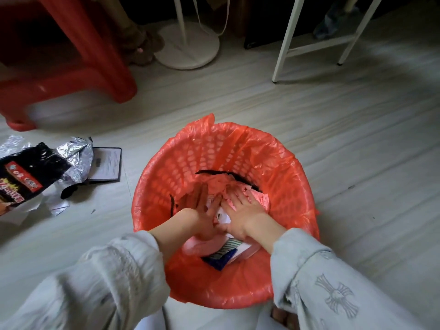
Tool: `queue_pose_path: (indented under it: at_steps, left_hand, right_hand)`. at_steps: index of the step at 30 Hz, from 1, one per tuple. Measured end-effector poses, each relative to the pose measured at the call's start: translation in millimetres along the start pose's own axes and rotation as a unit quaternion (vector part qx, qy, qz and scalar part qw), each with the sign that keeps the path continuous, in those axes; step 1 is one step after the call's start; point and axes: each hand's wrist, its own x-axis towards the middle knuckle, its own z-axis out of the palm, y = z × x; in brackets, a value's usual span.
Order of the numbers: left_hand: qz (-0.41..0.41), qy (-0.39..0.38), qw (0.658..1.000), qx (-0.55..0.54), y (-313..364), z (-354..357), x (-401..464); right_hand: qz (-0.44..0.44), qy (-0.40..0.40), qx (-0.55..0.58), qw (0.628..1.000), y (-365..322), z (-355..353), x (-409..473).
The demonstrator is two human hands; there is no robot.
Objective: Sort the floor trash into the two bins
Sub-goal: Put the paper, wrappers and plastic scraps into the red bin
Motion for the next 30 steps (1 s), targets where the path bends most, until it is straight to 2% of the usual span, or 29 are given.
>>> queue_pose_path:
  at_steps: [5, 7, 9, 13, 20, 30]
  left_hand:
    - [0.018, 0.038, 0.999, -0.027, -7.6, -13.9, -27.5]
    - [0.07, 0.115, 0.989, -0.056, -11.6, -21.0, -47.1]
    - [0.115, 0.155, 0.979, -0.063, -14.3, -32.6, -67.7]
    - [0.063, 0.128, 0.988, -0.05, -29.5, -59.5, -122.9]
    - [0.043, 0.26, 0.959, -0.106, -55.0, -85.2, -265.5]
    - [-0.107, 0.414, 0.882, -0.2, -127.3, 12.8, -486.3]
  right_hand:
    - [-0.042, 0.028, -0.017, 0.999, 9.5, -18.3, -30.4]
    - [-0.049, 0.022, -0.027, 0.998, 16.5, -31.6, -51.7]
    - [-0.049, 0.025, -0.018, 0.998, 19.9, -45.2, -75.3]
    - [-0.042, 0.086, 0.018, 0.995, 11.3, -78.7, -134.7]
    - [-0.043, 0.178, 0.04, 0.982, -40.4, -128.6, -228.0]
    - [-0.172, 0.214, 0.025, 0.961, -208.6, -164.0, -302.4]
